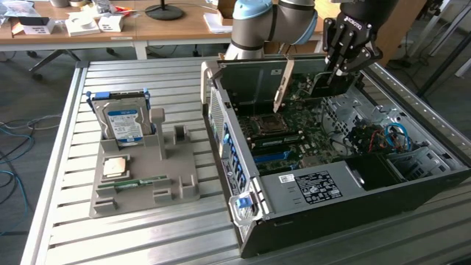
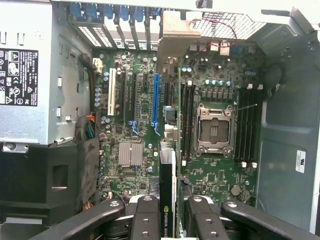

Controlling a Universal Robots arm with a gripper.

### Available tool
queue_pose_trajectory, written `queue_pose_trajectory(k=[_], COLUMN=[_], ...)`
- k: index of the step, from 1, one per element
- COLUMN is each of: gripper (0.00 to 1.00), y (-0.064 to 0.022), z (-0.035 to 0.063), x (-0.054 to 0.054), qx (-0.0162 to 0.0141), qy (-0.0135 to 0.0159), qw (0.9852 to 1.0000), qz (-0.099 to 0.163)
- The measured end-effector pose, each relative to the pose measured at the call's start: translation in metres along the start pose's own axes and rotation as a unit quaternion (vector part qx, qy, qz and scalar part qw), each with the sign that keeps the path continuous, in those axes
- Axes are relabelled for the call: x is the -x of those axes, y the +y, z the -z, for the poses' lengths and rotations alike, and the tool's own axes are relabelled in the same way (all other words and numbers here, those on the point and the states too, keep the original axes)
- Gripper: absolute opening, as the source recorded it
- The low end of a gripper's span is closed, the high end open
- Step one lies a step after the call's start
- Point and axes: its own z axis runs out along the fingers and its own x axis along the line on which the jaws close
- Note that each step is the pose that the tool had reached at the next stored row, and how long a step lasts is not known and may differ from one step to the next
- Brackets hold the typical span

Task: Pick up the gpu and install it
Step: 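Insert the gpu into the slot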

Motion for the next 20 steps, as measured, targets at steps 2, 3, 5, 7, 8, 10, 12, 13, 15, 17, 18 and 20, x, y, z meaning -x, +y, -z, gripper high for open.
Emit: queue_pose_trajectory(k=[2,3,5,7,8,10,12,13,15,17,18,20], gripper=[0.26,0.26,0.26,0.26,0.26,0.26,0.26,0.26,0.26,0.26,0.26,0.26], y=[0.0000,0.0000,-0.0002,-0.0002,-0.0002,-0.0002,-0.0006,-0.0006,-0.0006,-0.0006,-0.0006,-0.0006], z=[0.0000,0.0000,-0.0093,-0.0096,-0.0097,-0.0097,-0.0285,-0.0285,-0.0285,-0.0285,-0.0285,-0.0292], x=[0.000,0.000,0.000,0.000,0.000,0.000,-0.001,-0.001,-0.001,-0.001,-0.001,-0.001], qx=[0.0000,0.0000,0.0000,0.0000,0.0000,0.0000,0.0000,0.0000,0.0000,0.0000,0.0000,0.0000], qy=[0.0000,0.0000,0.0000,0.0000,0.0000,-0.0001,0.0000,0.0000,-0.0001,-0.0001,0.0000,-0.0001], qw=[1.0000,1.0000,1.0000,1.0000,1.0000,1.0000,1.0000,1.0000,1.0000,1.0000,1.0000,1.0000], qz=[0.000,0.000,0.000,0.000,0.000,0.000,0.000,0.000,0.000,0.000,0.000,0.000])
